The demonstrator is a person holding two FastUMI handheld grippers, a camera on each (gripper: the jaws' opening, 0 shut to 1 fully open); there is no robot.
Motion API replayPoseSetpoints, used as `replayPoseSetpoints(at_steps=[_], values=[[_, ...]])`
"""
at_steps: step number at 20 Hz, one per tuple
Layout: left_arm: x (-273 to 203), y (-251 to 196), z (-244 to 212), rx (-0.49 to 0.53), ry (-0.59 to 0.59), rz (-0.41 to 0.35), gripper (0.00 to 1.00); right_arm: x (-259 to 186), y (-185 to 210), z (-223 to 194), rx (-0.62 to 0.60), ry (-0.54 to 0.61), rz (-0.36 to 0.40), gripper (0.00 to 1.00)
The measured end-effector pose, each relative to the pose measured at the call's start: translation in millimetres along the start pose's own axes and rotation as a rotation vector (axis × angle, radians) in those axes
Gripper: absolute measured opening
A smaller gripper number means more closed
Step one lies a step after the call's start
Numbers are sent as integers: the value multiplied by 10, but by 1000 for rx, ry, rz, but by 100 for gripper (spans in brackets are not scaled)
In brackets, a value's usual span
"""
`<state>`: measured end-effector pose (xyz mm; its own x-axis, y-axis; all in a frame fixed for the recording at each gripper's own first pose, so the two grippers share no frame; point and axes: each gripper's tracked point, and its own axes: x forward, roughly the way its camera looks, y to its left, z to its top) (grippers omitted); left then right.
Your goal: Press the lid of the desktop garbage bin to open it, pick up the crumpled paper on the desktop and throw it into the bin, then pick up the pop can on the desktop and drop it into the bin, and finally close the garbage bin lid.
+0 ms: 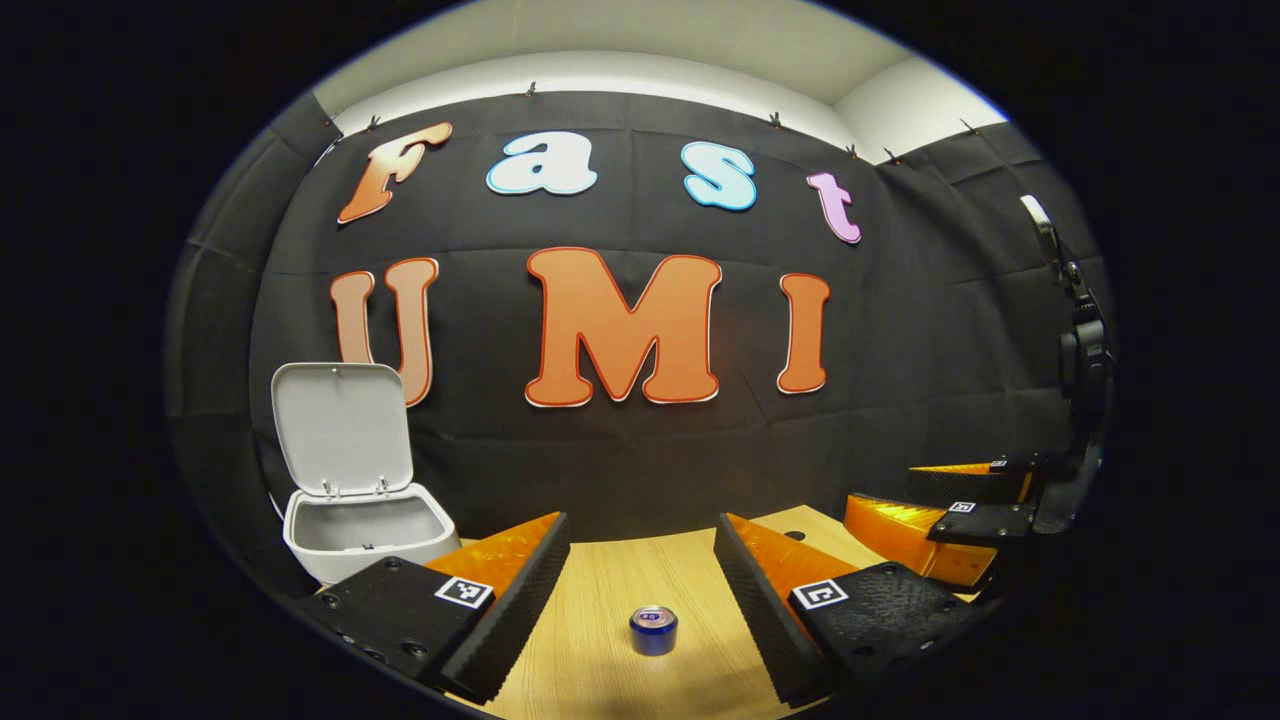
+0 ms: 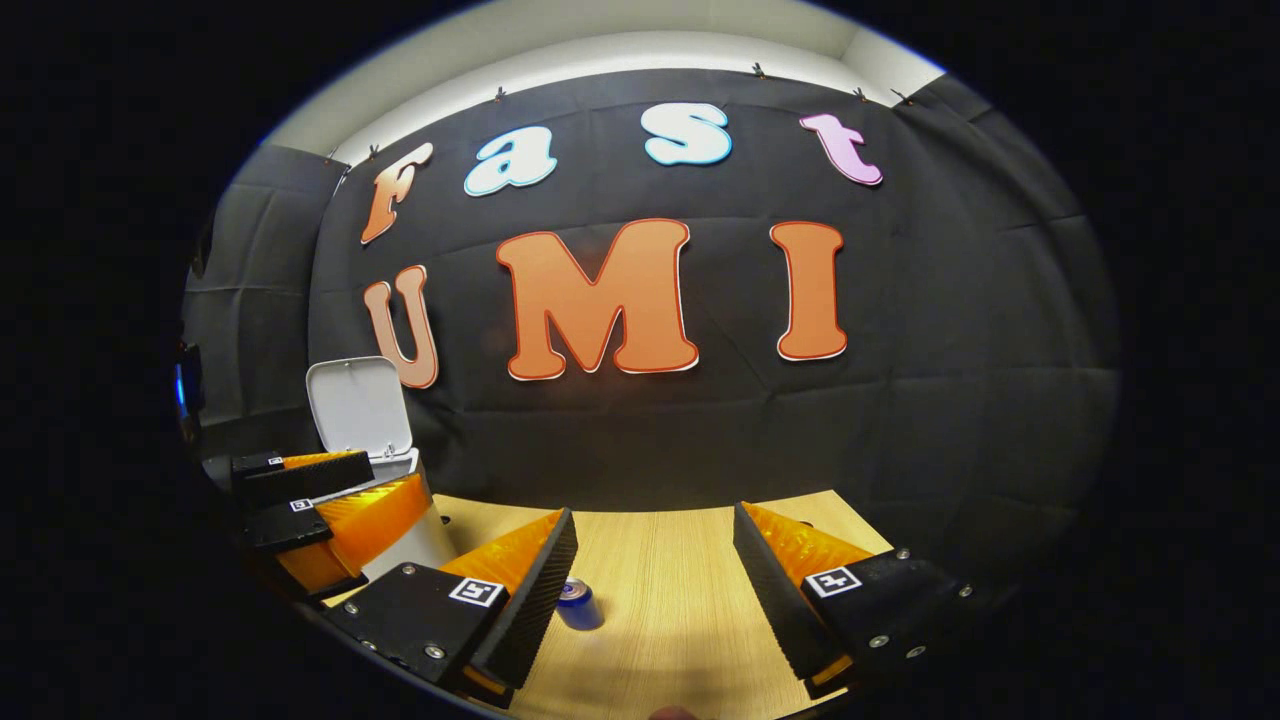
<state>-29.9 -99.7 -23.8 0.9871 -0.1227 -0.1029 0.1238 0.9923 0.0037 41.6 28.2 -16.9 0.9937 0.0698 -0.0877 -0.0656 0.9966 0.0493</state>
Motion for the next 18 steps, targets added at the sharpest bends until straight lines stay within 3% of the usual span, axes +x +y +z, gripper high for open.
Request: replayPoseSetpoints(at_steps=[7, 18], values=[[69, -36, -231, -20, 34, -5, 92, -48, -23, -117, -9, 26, -7, 93], [721, -298, -2338, -20, 437, -60, 95, -253, -378, -123, -42, 37, -93, 94]])
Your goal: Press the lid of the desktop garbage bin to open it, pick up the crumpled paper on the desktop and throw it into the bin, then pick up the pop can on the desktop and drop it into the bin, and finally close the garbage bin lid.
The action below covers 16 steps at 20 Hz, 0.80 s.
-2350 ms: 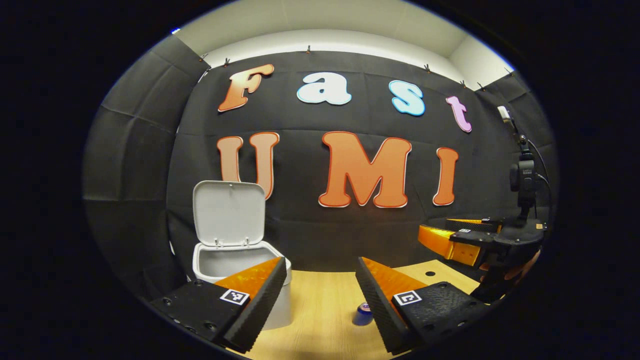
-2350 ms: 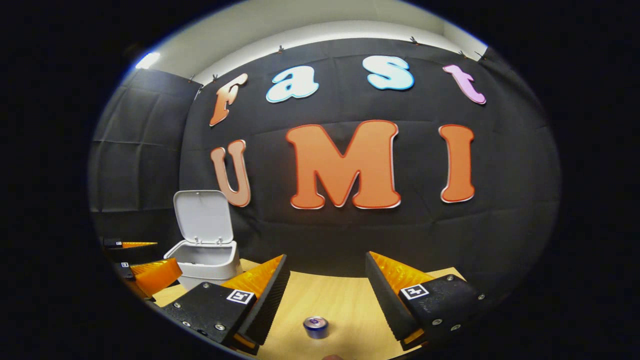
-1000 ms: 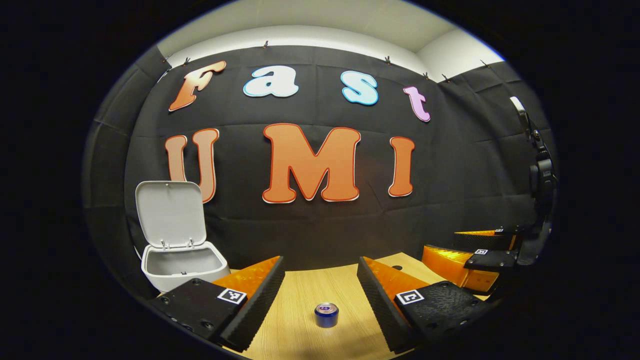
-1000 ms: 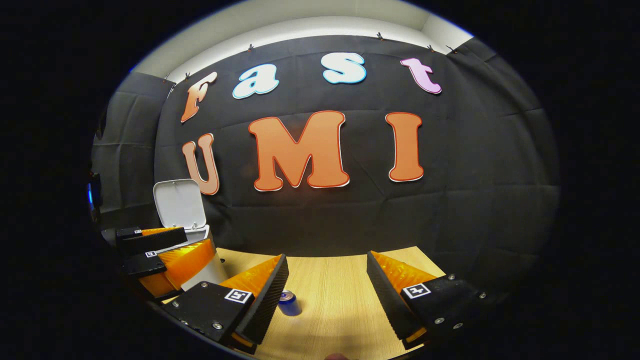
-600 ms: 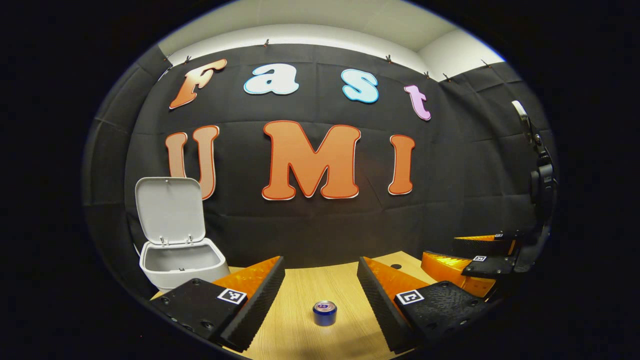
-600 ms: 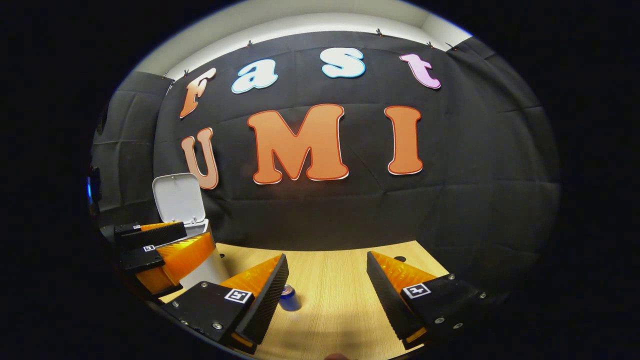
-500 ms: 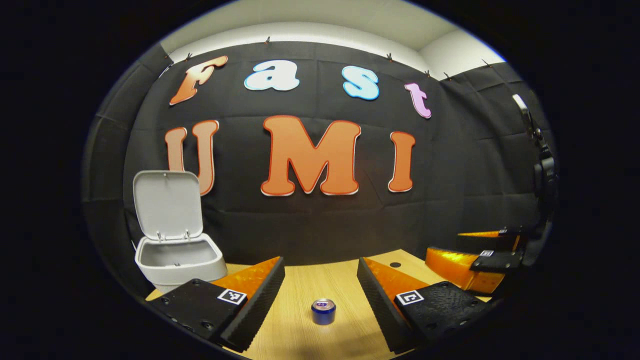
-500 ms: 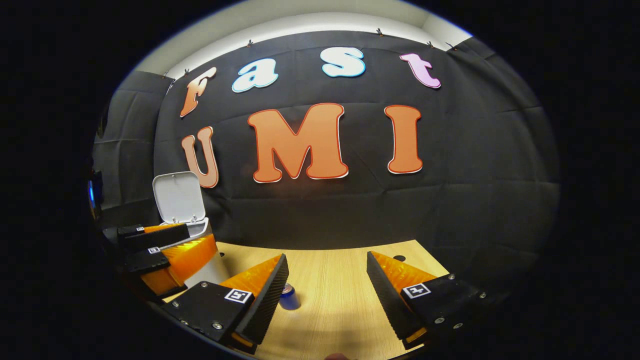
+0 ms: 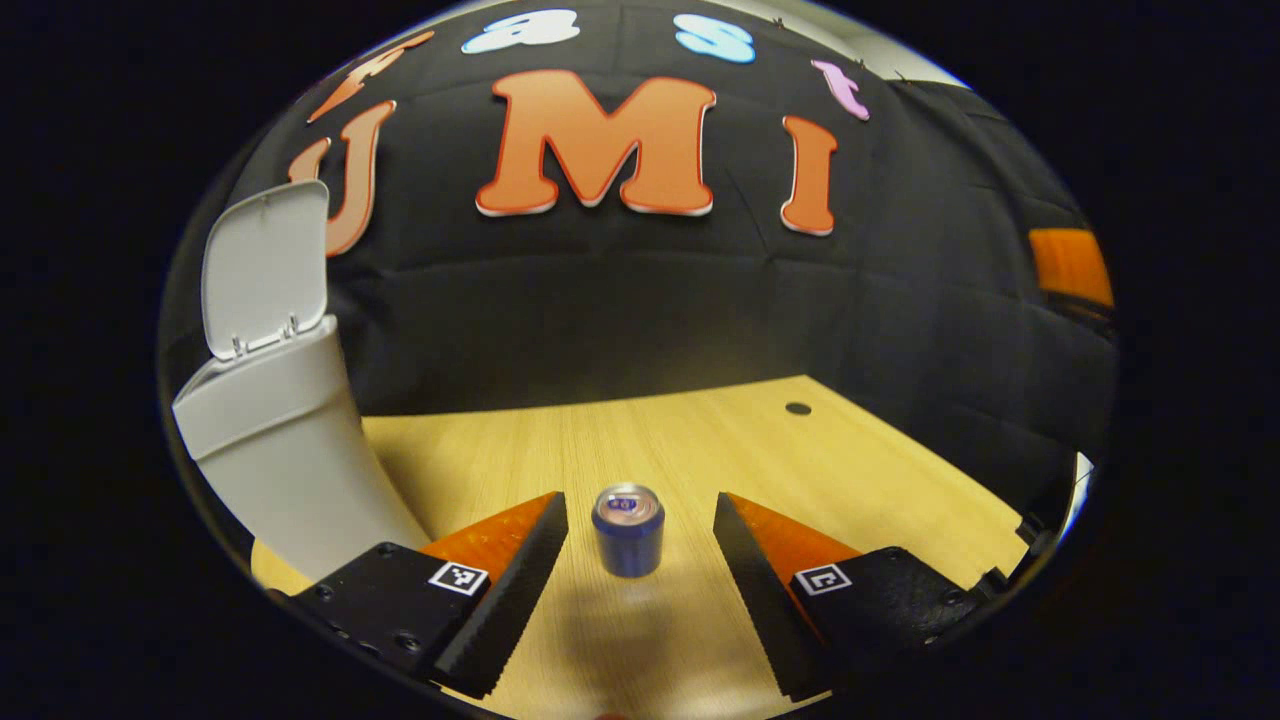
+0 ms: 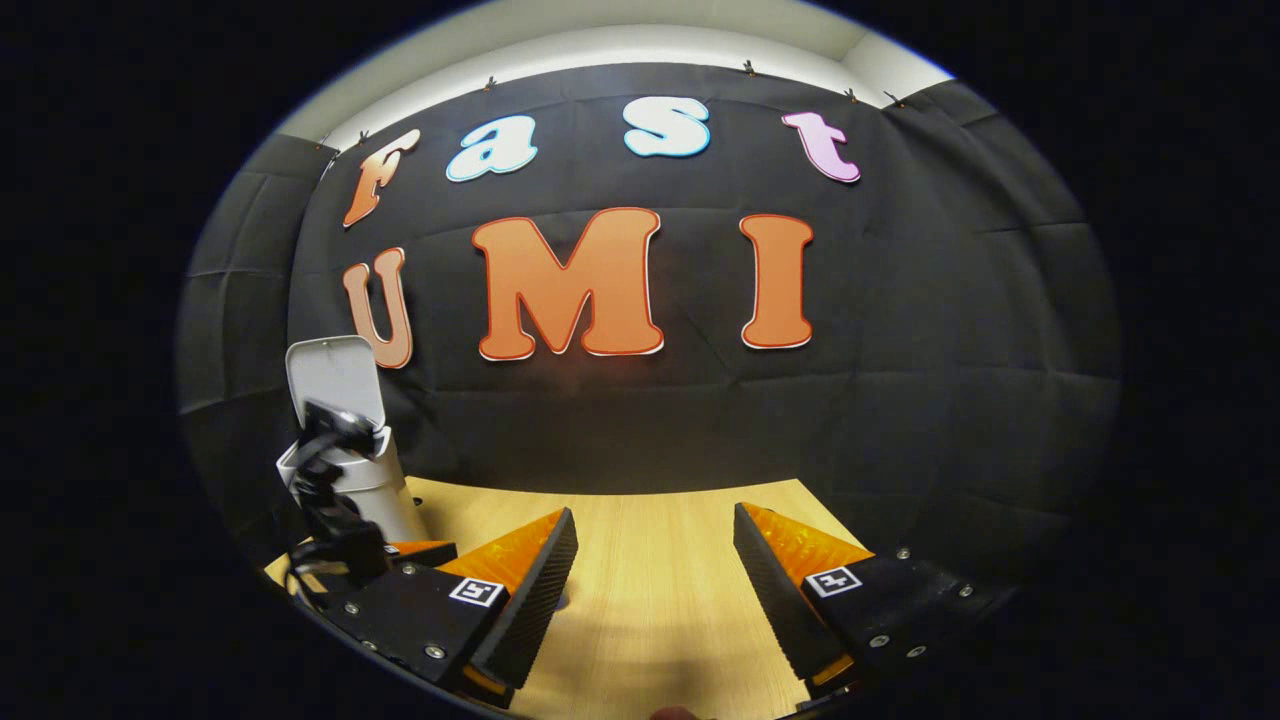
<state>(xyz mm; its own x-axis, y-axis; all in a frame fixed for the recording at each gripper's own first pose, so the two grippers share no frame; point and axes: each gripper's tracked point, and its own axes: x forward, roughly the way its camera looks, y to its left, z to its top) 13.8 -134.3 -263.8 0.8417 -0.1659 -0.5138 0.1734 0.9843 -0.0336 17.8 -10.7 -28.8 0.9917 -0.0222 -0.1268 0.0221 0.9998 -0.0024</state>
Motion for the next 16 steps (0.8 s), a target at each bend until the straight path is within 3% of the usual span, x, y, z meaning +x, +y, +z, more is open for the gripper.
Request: replayPoseSetpoints(at_steps=[6, 13, 14, 16], values=[[795, 110, -597, 14, 159, 24, 96, -52, -267, -46, -23, 23, -64, 93], [1395, 126, -841, 43, 218, 20, 96, -55, -499, -156, -37, 68, -133, 94], [1428, 115, -792, 52, 205, 15, 87, -54, -519, -159, -37, 70, -140, 94], [1388, 93, -789, 74, 212, 6, 85, -44, -535, -174, -32, 75, -148, 94]])
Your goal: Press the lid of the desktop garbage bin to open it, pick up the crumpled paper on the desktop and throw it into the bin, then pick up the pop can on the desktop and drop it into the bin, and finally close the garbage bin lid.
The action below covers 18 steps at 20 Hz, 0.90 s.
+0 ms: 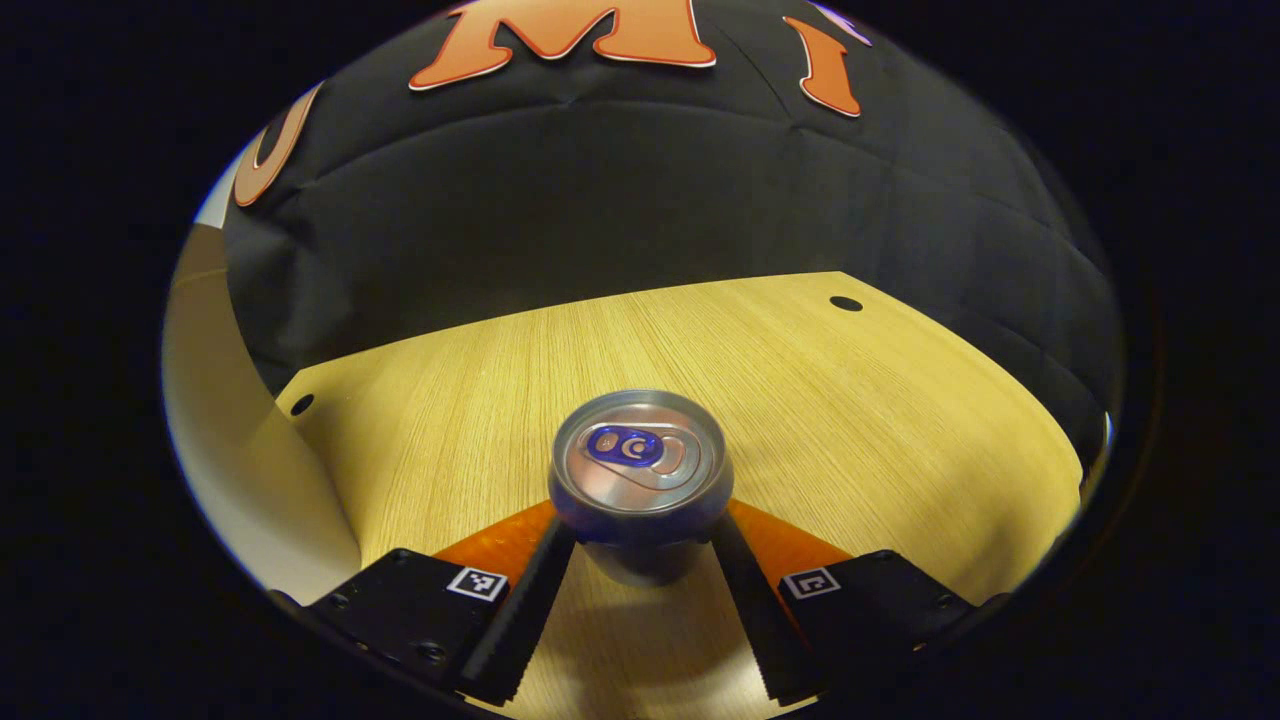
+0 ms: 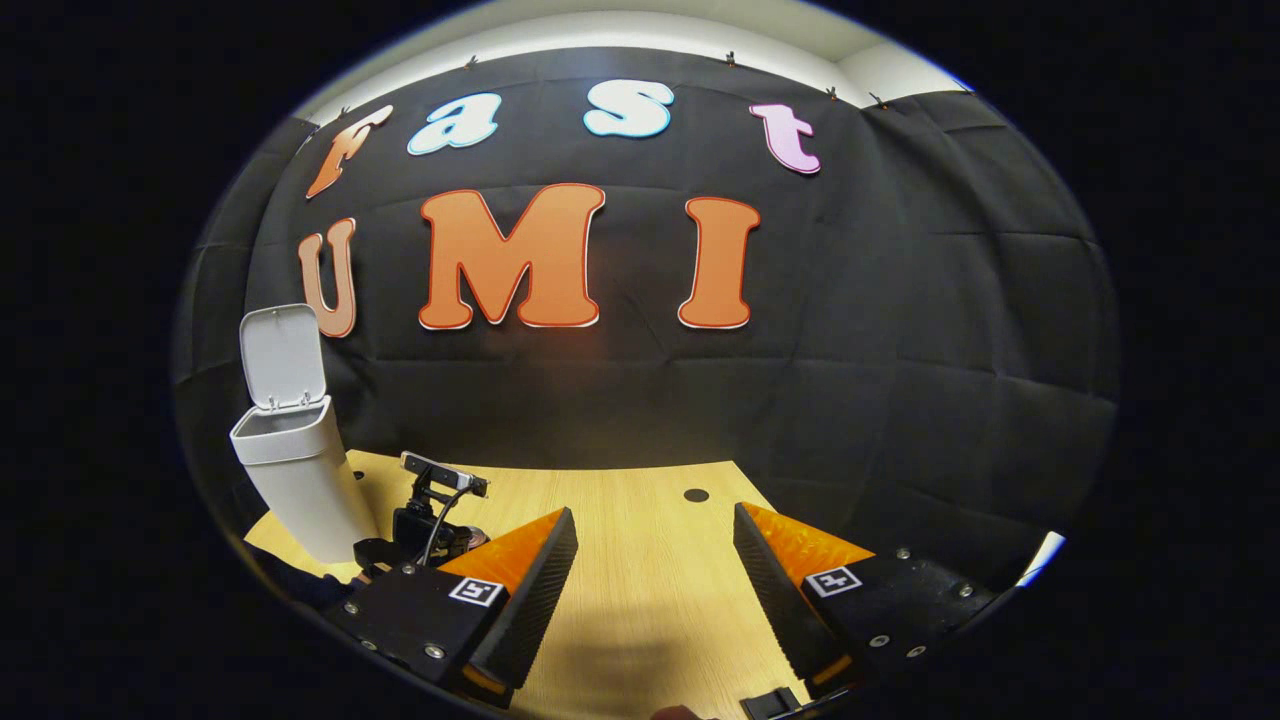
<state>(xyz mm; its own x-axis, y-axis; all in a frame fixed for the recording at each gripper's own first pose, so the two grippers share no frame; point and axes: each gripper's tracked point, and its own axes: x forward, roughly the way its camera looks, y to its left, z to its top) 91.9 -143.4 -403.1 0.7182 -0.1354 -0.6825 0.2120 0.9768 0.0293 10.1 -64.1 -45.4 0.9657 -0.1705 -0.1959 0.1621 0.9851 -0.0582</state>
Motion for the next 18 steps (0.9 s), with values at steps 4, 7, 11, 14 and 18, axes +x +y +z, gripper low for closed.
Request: replayPoseSetpoints(at_steps=[4, 7, 11, 14, 18], values=[[-168, -15, 279, 33, -60, -3, 82, 70, 61, -11, 20, 2, 10, 94], [-442, -35, 565, 21, -134, -8, 82, 161, 195, -23, 26, 0, 40, 94], [-894, 55, 940, -34, -236, 4, 80, 230, 408, -30, 38, 2, 97, 94], [-1279, 184, 1118, -62, -283, 25, 80, 241, 592, 13, 41, -8, 140, 94], [-1711, 362, 1292, -78, -335, 64, 79, 303, 814, 51, 37, -18, 190, 94]])
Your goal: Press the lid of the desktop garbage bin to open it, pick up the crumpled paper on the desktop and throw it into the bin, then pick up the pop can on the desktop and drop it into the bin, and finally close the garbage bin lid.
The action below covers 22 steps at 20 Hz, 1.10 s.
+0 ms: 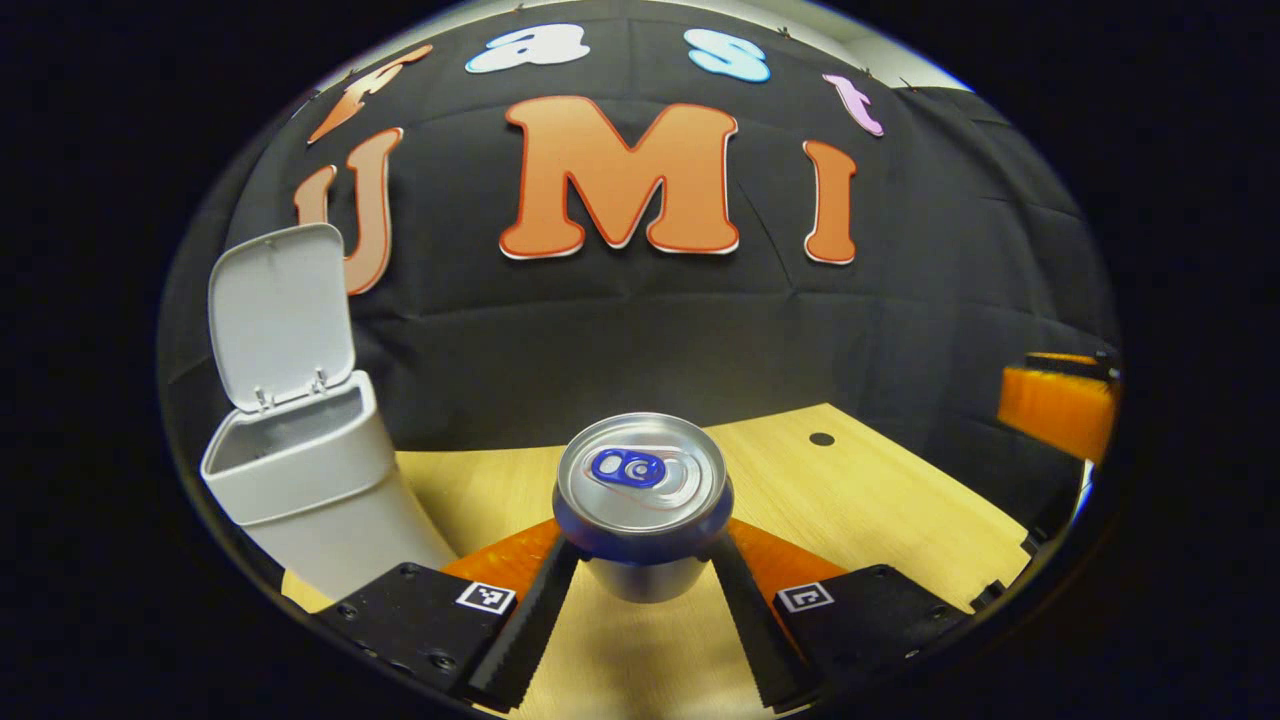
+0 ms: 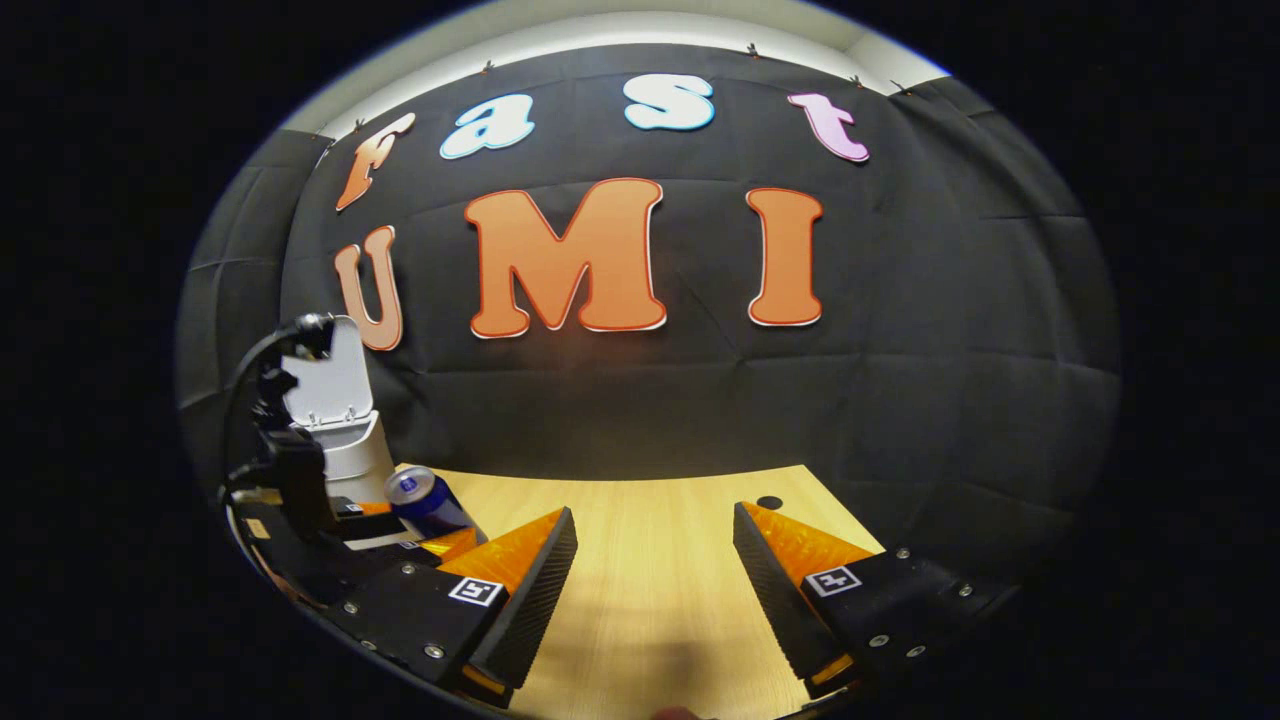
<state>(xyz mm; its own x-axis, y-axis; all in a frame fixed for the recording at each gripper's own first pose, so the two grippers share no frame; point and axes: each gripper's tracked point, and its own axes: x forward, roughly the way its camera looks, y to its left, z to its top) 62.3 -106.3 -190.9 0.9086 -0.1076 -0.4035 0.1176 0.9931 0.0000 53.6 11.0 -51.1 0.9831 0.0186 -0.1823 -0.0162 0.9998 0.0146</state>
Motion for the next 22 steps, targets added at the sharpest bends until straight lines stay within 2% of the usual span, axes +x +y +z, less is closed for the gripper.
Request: replayPoseSetpoints(at_steps=[5, 12, 17, 18, 19, 20, 22], values=[[-534, 516, 579, -38, -92, 78, 79, 97, 226, 27, -2, -5, 51, 94], [-1009, 1316, 1158, -106, -143, 213, 79, 177, 469, 40, -21, -2, 102, 94], [-1185, 1847, 1551, 14, -214, 352, 78, 216, 537, 11, -39, 12, 117, 94], [-1199, 1869, 1601, 30, -228, 362, 82, 218, 527, 17, -42, 10, 112, 94], [-1186, 1893, 1631, 46, -234, 371, 78, 238, 517, 23, -44, 12, 108, 94], [-1180, 1895, 1642, 50, -235, 371, 82, 247, 513, 7, -42, 17, 106, 94], [-1124, 1943, 1613, 27, -231, 369, 78, 261, 499, -35, -40, 35, 99, 94]])
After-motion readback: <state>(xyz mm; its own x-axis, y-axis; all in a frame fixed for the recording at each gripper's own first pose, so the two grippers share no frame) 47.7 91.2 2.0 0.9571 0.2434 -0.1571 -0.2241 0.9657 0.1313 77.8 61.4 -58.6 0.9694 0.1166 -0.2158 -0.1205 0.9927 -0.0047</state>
